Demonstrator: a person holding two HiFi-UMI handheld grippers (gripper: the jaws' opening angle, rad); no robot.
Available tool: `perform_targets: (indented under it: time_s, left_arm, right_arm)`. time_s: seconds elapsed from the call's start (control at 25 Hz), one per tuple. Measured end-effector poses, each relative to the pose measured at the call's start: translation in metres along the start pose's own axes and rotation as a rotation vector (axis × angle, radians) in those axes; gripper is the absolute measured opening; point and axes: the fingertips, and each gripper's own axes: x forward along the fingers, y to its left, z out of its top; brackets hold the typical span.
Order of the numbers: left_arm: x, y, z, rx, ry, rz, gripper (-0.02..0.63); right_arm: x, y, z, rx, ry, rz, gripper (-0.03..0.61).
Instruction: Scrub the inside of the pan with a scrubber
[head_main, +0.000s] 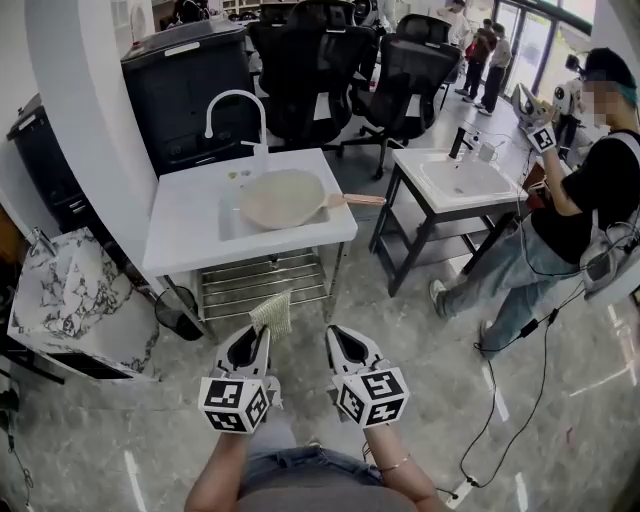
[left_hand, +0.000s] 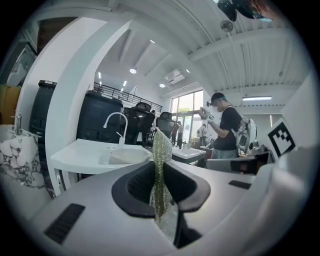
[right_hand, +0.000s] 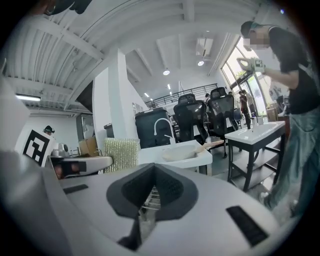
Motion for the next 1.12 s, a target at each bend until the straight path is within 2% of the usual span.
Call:
perform_targets:
  time_s: [0.2,0.36,0.6,0.88,1.12]
  left_arm:
    - [0.056,0.038,0.005,-0.016,0.022,-0.027,0.064]
    - [0.102,0.084,0.014,-0.034,0.061,-0.037,0.064]
    - [0.164,0.157,0.038,-0.077,0.073,-0.038,0.064]
    - [0.214,0.211,0.038,-0.113,0.111,-0.021,0.065]
    - [0.252,0.229,0.047,-0.141,0.098,-0.019,0.064]
  right_arm:
    - [0.067,-0.013,0.006,0.008,0.025,-0.01,0.011]
    - [0.136,-0.012,0.023,0.004,0.035,-0.012,0.009]
    - [0.222,-0.021,0.044,0.007,0.051,-0.05,0.011]
    - [0.276,-0.04,0.05,0.006,0.075,-0.117,0.009]
    - [0.303,-0.067,0.055,0.014,0.088,-0.151,0.011]
